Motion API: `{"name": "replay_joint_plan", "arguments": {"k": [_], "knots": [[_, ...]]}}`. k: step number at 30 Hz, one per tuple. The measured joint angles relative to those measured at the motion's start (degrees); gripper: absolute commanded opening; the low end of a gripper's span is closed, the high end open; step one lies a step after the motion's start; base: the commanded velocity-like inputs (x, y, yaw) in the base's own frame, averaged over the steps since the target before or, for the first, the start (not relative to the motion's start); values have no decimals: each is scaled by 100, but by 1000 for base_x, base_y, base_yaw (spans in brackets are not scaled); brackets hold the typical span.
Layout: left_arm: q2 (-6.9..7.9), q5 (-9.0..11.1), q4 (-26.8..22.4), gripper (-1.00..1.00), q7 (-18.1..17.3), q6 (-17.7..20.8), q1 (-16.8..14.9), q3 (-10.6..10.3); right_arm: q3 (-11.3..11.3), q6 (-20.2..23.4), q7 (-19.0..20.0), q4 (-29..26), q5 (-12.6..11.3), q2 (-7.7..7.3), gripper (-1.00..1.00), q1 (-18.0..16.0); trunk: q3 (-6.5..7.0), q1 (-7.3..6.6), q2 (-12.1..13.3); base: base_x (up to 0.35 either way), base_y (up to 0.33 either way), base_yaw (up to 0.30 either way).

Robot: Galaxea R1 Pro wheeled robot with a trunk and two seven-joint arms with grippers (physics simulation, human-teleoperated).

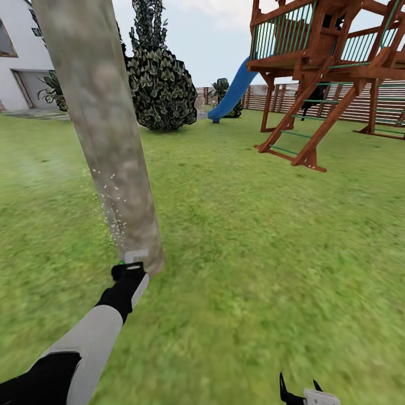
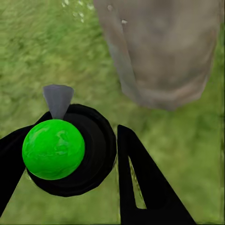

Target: In the garden, pick up the pesticide atomizer on the floor and spray pesticide onto both trees until each tree trunk is fully covered.

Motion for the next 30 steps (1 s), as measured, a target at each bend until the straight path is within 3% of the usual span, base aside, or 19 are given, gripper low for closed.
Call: {"name": "replay_joint_plan", "arguments": {"k": [2, 5, 8, 10, 24, 26, 29, 30], "knots": [[-184, 16, 14, -100, -342, 23, -5, -69, 1, 0, 0, 0, 0, 0, 100, 7, 0, 0, 0, 97, -38, 0], [-257, -7, -29, -100, -586, 34, -65, -90, 1, 0, 0, 0, 2, 0, 100, 8, 0, 0, 0, 243, -139, 42], [-222, 6, -21, -100, -90, 28, -63, -52, 1, 0, 0, 0, 1, 0, 100, 8, 0, 0, 0, 292, -131, 243], [-218, 14, -16, -100, -7, 25, -63, -44, 1, 0, 0, 0, 1, 0, 100, 8, 0, 0, 0, 263, -159, 274], [-209, 13, 13, -100, -5, 5, -17, -57, -10, -16, -4, -6, -4, -20, 100, 8, 0, 0, 0, 36, -217, 231], [-244, 12, 26, -100, -87, 67, -89, -90, -13, -18, -1, -9, -8, -175, 100, 8, 0, 0, 0, 0, -4, 5], [-286, 39, 121, -100, -715, 239, -85, -51, 6, -18, 0, -9, 8, -200, 100, 8, 0, 0, 0, 0, 0, 0], [-104, 9, 375, -100, -845, 276, -85, -34, 9, -18, 0, -9, 9, -201, 100, 8, -1, 1, 1, 0, 0, 0]]}}
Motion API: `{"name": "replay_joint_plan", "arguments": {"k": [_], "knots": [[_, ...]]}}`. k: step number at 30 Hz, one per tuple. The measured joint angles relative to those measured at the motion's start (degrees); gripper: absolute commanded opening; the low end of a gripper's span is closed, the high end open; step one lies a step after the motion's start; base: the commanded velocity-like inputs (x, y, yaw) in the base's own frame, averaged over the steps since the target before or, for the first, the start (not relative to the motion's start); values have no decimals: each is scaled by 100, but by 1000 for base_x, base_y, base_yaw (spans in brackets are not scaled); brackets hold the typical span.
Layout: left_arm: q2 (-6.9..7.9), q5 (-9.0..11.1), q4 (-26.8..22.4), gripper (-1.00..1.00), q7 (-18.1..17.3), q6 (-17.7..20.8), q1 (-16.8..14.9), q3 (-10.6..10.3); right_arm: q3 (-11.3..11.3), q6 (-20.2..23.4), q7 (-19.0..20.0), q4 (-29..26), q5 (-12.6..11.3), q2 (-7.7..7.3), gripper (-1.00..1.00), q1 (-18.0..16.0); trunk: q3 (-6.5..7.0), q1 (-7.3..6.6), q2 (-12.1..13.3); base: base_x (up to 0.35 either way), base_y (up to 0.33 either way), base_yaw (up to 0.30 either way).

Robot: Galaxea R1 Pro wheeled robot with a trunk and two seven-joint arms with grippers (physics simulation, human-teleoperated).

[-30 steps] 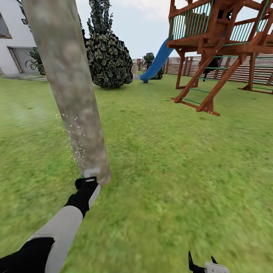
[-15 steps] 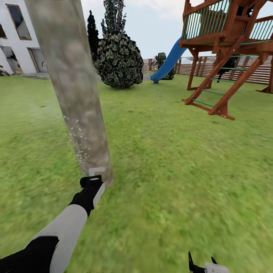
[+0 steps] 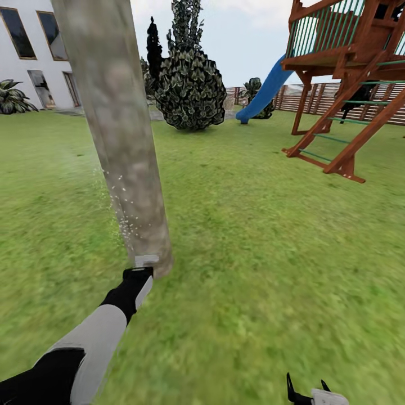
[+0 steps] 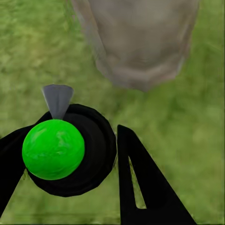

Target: In the garden, pick up the pesticide atomizer on the floor and spray pesticide onto both trees until each tree trunk is fully covered.

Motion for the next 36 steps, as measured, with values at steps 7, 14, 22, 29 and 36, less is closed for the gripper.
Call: {"name": "replay_joint_plan", "arguments": {"k": [7, 14, 22, 29, 36], "knots": [[32, 19, -17, -100, 3, 368, -31, -39, 2, 0, 0, 0, 0, 4, 100, 0, 1, -1, -1, 0, 0, 52], [565, -10, -26, -100, -13, 449, 24, 7, 0, 0, 0, 3, 0, 7, 100, 0, 1, -1, -1, 0, 0, 245], [135, -51, -366, -100, 47, 441, 24, -41, 2, -2, 0, 5, 1, 3, 100, 0, 1, -1, -1, 0, -179, 10], [163, -68, -365, -100, 124, 444, 36, -14, 1, -2, 0, 8, 1, 7, 100, 0, 1, -1, -1, 0, -271, 57], [176, -62, -356, -100, 348, 442, 58, -16, 1, 0, 0, 9, 0, 7, 100, 0, 1, -1, -1, 0, -271, 273]]}}
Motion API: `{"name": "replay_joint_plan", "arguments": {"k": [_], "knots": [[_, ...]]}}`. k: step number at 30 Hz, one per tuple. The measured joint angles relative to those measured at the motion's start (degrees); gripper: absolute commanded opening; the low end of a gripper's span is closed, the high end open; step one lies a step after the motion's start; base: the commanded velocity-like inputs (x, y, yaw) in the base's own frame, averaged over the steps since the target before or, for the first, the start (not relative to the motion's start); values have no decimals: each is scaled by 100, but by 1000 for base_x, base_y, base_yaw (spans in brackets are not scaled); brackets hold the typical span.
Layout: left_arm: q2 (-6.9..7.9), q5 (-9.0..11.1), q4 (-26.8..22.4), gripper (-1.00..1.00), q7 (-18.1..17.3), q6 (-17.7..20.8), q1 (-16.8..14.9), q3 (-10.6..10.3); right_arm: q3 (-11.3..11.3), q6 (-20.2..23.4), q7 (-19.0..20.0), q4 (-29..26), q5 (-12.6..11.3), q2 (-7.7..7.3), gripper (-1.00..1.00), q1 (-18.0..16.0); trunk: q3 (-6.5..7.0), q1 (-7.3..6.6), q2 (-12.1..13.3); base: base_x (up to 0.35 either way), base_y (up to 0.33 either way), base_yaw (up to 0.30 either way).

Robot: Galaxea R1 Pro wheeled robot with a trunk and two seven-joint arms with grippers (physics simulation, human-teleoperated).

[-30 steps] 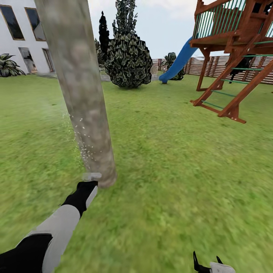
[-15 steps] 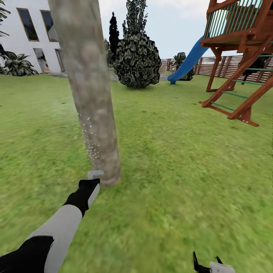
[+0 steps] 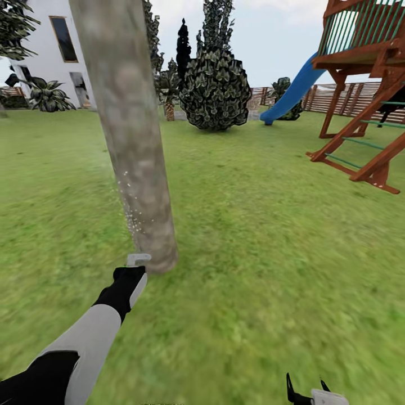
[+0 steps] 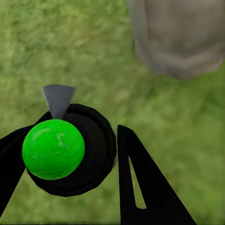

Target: In the garden, pick up the pesticide atomizer on the floor and spray pesticide onto both trees until each tree trunk is fully covered.

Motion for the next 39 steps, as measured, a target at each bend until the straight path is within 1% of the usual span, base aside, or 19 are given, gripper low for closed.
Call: {"name": "replay_joint_plan", "arguments": {"k": [4, 9, 22, 34, 39], "knots": [[0, -9, -7, -100, 2, 7, 0, -1, 0, 0, 0, 0, 0, 0, 100, 0, 0, 0, 0, 7, -271, 277], [-3, 3, -8, -100, 152, 1, 0, -1, 0, 0, 0, 0, 0, 0, 100, 0, 0, 0, 0, 104, -271, 277], [-9, -3, -7, -100, 167, 0, 18, 4, 0, 0, 0, 0, 0, 0, 100, 0, 0, 0, 0, 151, -261, 277], [-18, -6, 0, -100, 185, 0, 18, -34, 0, 0, 0, 0, 0, 0, 100, 0, 0, 0, 0, 8, -273, 277], [-24, 1, 0, -100, 185, 0, 18, -2, 0, 0, 0, 0, 0, 0, 100, 0, 0, 0, 0, 0, -275, 277]]}}
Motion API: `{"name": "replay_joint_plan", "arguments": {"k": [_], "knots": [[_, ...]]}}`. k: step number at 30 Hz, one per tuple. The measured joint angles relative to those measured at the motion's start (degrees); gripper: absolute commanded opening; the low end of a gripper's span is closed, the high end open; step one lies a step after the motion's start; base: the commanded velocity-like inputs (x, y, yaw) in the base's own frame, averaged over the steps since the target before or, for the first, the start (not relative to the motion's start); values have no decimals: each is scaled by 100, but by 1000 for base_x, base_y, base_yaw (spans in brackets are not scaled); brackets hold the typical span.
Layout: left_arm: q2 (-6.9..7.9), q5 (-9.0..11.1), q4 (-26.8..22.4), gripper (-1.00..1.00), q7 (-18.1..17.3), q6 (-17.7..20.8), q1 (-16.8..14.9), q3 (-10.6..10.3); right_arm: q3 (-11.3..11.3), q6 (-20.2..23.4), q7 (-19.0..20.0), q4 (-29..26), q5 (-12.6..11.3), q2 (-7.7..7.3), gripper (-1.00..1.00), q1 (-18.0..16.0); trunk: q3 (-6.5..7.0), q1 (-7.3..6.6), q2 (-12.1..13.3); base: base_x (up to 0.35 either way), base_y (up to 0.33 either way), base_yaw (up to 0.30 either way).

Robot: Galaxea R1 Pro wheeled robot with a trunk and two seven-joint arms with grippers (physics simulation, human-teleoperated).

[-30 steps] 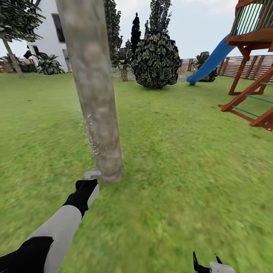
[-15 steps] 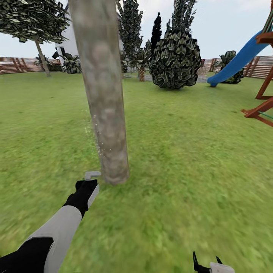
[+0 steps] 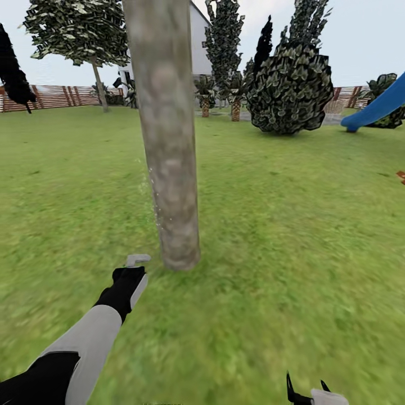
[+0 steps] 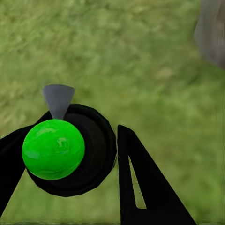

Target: In the garden, pick up the pesticide atomizer on the floor and spray pesticide onto both trees until each tree trunk is fully covered.

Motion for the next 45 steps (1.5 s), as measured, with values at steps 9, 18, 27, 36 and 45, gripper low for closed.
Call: {"name": "replay_joint_plan", "arguments": {"k": [9, 18, 27, 36, 45], "knots": [[-2, 3, 0, -100, 8, 0, 0, 2, 0, 0, 0, 0, 0, 0, 100, 0, 0, 0, 0, 0, -275, 251], [-11, 28, -4, -100, 9, -6, 0, 1, 0, 0, 0, 0, 0, 0, 100, 0, 0, 0, 0, 0, -275, -55], [-31, 43, -18, -100, -20, -30, -3, -19, 0, 8, 0, 0, 0, 0, 100, 0, 0, 0, 0, 0, -176, -192], [541, -4, -63, -100, -736, 501, -785, -2, 2, 9, 0, 0, -2, -1, 100, 0, 0, 0, 0, 0, -1, -1], [-62, 45, -233, -100, -1463, 525, -841, -53, 0, 9, 0, 0, -5, 0, 100, 0, 0, 0, 0, 0, 0, 0]]}}
